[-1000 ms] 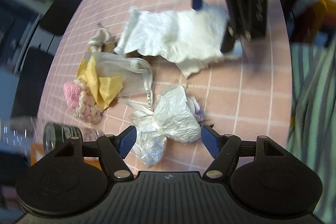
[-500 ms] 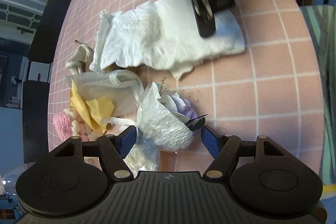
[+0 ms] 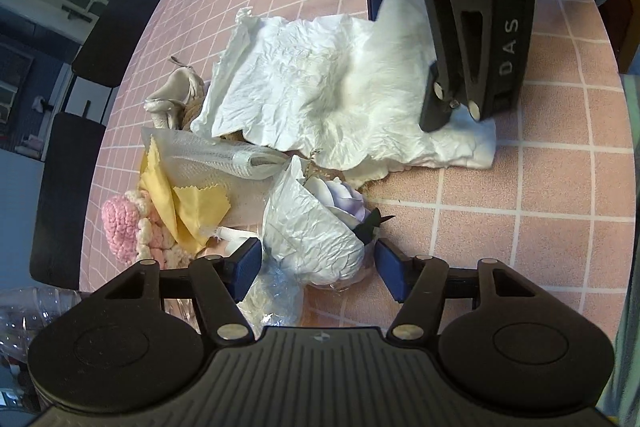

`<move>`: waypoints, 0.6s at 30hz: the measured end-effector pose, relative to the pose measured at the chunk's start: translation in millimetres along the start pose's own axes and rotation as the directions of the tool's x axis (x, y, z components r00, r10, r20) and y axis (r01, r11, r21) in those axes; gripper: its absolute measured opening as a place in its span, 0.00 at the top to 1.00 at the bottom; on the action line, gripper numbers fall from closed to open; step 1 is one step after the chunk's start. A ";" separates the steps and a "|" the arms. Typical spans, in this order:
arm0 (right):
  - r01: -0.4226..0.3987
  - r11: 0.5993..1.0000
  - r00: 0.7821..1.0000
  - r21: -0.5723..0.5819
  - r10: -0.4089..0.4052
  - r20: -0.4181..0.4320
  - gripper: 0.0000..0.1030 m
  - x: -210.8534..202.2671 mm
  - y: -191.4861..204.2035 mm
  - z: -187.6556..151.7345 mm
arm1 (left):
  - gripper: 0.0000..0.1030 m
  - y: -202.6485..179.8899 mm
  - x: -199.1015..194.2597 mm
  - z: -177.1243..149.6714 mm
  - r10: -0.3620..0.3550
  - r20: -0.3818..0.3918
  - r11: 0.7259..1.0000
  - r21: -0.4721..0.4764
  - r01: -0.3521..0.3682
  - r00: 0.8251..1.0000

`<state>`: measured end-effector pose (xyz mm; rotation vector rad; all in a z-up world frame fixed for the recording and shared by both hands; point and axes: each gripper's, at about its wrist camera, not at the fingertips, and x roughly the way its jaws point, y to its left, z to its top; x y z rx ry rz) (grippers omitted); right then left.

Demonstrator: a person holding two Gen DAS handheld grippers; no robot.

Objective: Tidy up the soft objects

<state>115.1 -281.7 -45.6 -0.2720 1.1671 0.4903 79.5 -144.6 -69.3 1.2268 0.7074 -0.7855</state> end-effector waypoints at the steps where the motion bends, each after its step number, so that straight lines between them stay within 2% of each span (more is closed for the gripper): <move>1: -0.002 1.000 1.000 -0.003 0.002 0.006 0.43 -2.0 0.2 -0.4 | 0.25 0.0 2.1 0.1 0.001 0.002 1.000 0.005 -0.001 1.000; 4: -0.014 1.000 1.000 0.004 0.014 0.012 0.65 -6.7 0.4 -0.1 | 0.22 -3.1 6.0 -0.4 0.015 0.008 1.000 0.018 -0.015 1.000; 7: -0.027 1.000 1.000 0.002 0.027 0.010 0.78 -8.1 1.8 -0.8 | 0.23 -3.1 5.5 0.4 0.023 0.008 1.000 0.011 -0.023 1.000; 10: -0.022 1.000 1.000 -0.012 0.022 0.004 0.83 -7.8 5.5 -1.4 | 0.36 -5.5 3.0 -0.4 0.059 0.012 0.998 0.008 -0.059 0.998; 14: -0.004 1.000 1.000 -0.031 0.004 0.003 0.83 -11.2 8.8 -2.2 | 0.48 -2.4 -4.4 -3.4 0.069 0.036 0.997 -0.043 -0.068 0.997; 18: 0.014 0.999 1.000 -0.047 -0.013 0.019 0.84 -21.7 9.4 -4.0 | 0.53 2.9 -13.7 -7.2 0.074 0.063 0.992 -0.109 -0.067 0.995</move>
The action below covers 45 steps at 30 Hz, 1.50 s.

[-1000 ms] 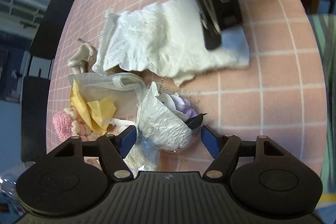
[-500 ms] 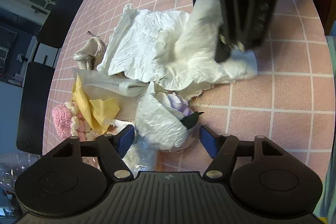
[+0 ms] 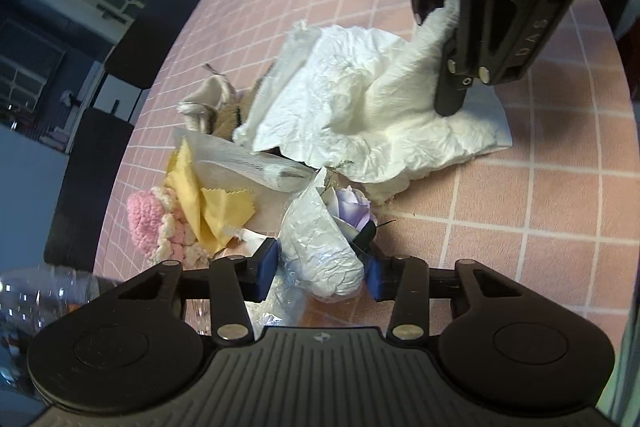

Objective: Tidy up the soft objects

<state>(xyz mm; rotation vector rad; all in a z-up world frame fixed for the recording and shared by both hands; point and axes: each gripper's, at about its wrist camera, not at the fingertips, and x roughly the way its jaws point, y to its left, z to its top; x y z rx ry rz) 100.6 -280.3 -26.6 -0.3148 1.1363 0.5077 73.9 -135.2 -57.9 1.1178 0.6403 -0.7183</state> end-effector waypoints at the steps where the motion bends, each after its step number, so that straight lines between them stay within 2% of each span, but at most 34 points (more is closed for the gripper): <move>1: 0.007 1.000 1.000 -0.005 -0.007 0.006 0.84 -3.8 0.4 -0.8 | 0.54 2.0 -2.0 -0.1 0.002 0.006 1.000 -0.017 -0.002 1.000; 7: 0.019 1.000 0.999 -0.018 -0.018 0.035 0.84 -22.5 2.3 -3.6 | 0.56 15.4 -23.7 -0.8 0.011 0.051 0.987 -0.160 -0.003 0.999; 12: 0.016 1.000 0.998 -0.007 -0.015 0.064 0.84 -37.1 -0.5 -1.4 | 0.56 35.1 -44.0 -4.5 -0.019 0.071 0.953 -0.299 0.040 0.997; 21: 0.014 0.999 0.989 -0.043 -0.007 0.150 0.84 -72.3 13.2 10.1 | 0.56 68.2 -84.6 -25.1 -0.024 0.121 0.870 -0.486 0.080 0.992; 26: 0.025 0.997 0.980 -0.077 -0.009 0.200 0.84 -95.5 25.3 23.0 | 0.56 90.9 -112.6 -46.6 0.068 0.122 0.826 -0.563 0.013 0.990; 31: -0.018 0.993 0.969 -0.119 0.047 0.244 0.84 -112.4 44.7 46.1 | 0.57 119.4 -143.9 -76.7 0.142 0.122 0.744 -0.668 -0.025 0.982; 35: -0.058 0.983 0.953 -0.175 0.107 0.285 0.84 -118.2 71.0 71.2 | 0.58 131.3 -162.2 -94.7 0.223 0.072 0.704 -0.702 -0.109 0.972; 39: -0.124 0.969 0.932 -0.212 0.187 0.310 0.84 -116.6 97.7 99.4 | 0.58 142.8 -164.9 -111.5 0.247 0.019 0.669 -0.726 -0.157 0.969; 42: -0.177 0.960 0.921 -0.218 0.239 0.306 0.84 -105.8 116.6 124.4 | 0.58 153.0 -151.6 -121.4 0.231 -0.046 0.640 -0.746 -0.187 0.972; 45: -0.173 0.958 0.927 -0.228 0.236 0.292 0.84 -87.3 139.2 150.2 | 0.58 163.0 -134.5 -132.6 0.194 -0.107 0.614 -0.762 -0.206 0.975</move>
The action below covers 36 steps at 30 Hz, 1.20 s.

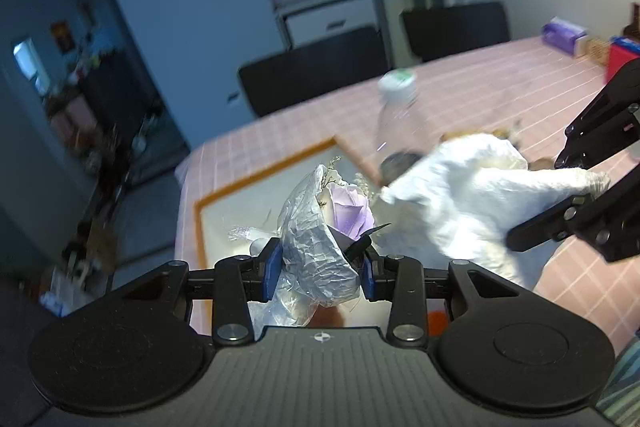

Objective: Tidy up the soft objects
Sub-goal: 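Lift and carry the bundle with the left tool while the right tool carries the cloth into the box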

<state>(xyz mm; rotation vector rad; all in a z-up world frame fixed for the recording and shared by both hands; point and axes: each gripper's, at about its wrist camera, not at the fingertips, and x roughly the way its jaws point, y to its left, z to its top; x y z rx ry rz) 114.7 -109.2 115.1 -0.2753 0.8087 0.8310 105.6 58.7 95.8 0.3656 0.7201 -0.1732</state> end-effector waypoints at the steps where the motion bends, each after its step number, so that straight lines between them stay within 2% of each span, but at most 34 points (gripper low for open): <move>1: 0.006 1.000 1.000 -0.010 -0.006 -0.009 0.84 11.1 3.0 6.1 | 0.58 3.4 6.7 -0.1 0.011 -0.022 1.000 -0.006 -0.011 1.000; 8: 0.047 0.993 0.990 -0.106 -0.061 -0.125 0.84 88.4 10.5 27.2 | 0.58 18.1 41.5 -10.4 0.058 -0.164 0.998 0.040 -0.052 0.985; 17: 0.071 0.974 0.966 -0.214 -0.121 -0.229 0.82 146.5 10.5 29.1 | 0.58 12.2 62.4 -28.8 0.058 -0.233 0.990 0.142 -0.025 0.971; 20: 0.093 0.960 0.962 -0.262 -0.155 -0.226 0.81 158.5 15.0 32.5 | 0.57 13.2 68.7 -31.1 0.064 -0.246 0.987 0.161 -0.025 0.967; 27: 0.085 0.933 0.955 -0.350 -0.176 -0.239 0.81 166.2 19.6 32.4 | 0.56 22.2 71.6 -30.1 0.057 -0.250 0.990 0.142 -0.022 0.966; 32: 0.087 0.920 0.949 -0.382 -0.193 -0.249 0.78 175.7 19.8 28.8 | 0.49 23.3 74.3 -31.3 0.061 -0.247 0.989 0.145 -0.025 0.967; 36: 0.089 0.909 0.949 -0.407 -0.201 -0.242 0.78 179.7 19.4 25.6 | 0.49 22.4 84.0 -30.8 0.058 -0.257 0.990 0.140 -0.022 0.965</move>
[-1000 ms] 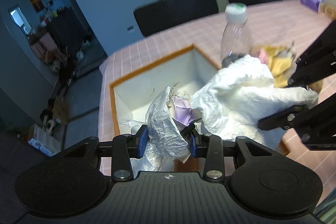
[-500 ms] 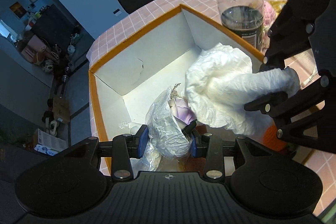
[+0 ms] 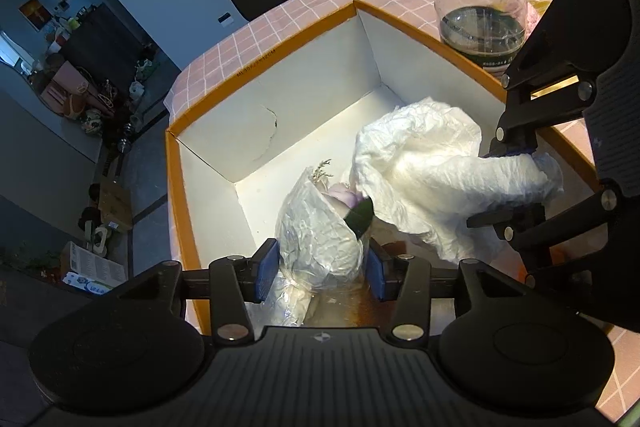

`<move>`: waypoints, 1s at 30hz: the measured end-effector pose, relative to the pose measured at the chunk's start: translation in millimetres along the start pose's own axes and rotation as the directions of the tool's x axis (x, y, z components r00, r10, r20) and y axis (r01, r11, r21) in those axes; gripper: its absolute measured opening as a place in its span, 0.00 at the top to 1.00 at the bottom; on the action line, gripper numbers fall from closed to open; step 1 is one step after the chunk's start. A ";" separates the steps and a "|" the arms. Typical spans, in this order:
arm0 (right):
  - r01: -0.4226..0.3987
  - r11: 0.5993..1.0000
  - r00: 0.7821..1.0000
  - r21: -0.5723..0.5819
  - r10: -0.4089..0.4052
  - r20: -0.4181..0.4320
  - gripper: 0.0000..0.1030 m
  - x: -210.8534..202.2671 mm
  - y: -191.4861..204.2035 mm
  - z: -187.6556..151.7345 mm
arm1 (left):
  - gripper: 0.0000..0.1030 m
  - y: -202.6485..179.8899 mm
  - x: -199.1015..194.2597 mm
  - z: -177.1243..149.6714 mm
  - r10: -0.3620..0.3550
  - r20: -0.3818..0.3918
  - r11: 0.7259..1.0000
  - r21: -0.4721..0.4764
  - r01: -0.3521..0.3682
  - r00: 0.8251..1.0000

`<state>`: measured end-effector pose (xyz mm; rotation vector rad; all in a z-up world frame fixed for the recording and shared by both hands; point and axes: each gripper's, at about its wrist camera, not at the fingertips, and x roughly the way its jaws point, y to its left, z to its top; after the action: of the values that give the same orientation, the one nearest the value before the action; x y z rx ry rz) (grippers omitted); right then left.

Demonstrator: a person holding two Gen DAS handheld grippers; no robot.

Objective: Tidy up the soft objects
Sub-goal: 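Lift and carry the bundle with the left tool while the right tool carries the cloth into the box, then open the left tool releasing the bundle while the right tool releases the cloth in the box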

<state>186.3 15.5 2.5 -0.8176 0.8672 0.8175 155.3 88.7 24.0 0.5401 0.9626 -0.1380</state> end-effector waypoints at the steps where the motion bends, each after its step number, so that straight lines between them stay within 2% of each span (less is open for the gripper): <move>1: 0.005 1.000 1.000 -0.008 -0.005 0.001 0.78 -0.2 1.4 -0.1 | 0.50 0.3 0.2 -0.2 -0.012 0.003 1.000 -0.005 0.012 1.000; 6: 0.015 0.999 1.000 -0.038 -0.015 0.004 0.78 -4.4 6.9 -2.4 | 0.53 10.9 3.1 0.4 -0.072 -0.016 0.995 -0.070 0.070 0.997; 11: 0.020 0.999 1.000 -0.041 -0.020 0.011 0.72 -10.4 12.8 -6.2 | 0.54 19.2 20.2 2.7 -0.096 -0.098 0.985 -0.152 0.080 0.991; 14: 0.032 0.998 0.999 -0.059 -0.031 0.018 0.68 -16.2 15.6 -9.6 | 0.51 14.9 28.6 -0.4 -0.095 -0.129 0.986 -0.147 0.076 0.987; 19: 0.050 0.995 0.998 -0.084 -0.047 0.042 0.59 -28.1 16.8 -11.8 | 0.43 12.3 11.8 -2.6 -0.073 -0.097 0.989 -0.133 0.060 0.993; 23: 0.054 0.996 0.997 -0.074 -0.049 0.067 0.54 -39.6 16.6 -13.8 | 0.34 11.2 -9.6 -2.7 -0.026 -0.056 0.993 -0.116 0.020 0.998; 26: 0.062 0.995 0.995 -0.075 -0.056 0.082 0.51 -49.5 18.2 -17.7 | 0.32 11.3 -25.1 -0.9 -0.011 -0.020 0.993 -0.114 0.009 1.000; 28: 0.078 0.994 0.993 -0.078 -0.071 0.093 0.44 -56.8 20.0 -20.0 | 0.32 11.4 -34.5 -0.5 -0.006 0.003 0.992 -0.124 0.006 1.000; 30: 0.090 0.993 0.991 -0.076 -0.081 0.107 0.41 -66.3 22.9 -23.7 | 0.32 10.3 -42.6 0.5 0.003 0.030 0.991 -0.135 0.001 1.000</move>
<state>132.3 -12.4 44.9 -0.8693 0.7063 0.8159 134.8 92.1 62.7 0.4128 0.9355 -0.0794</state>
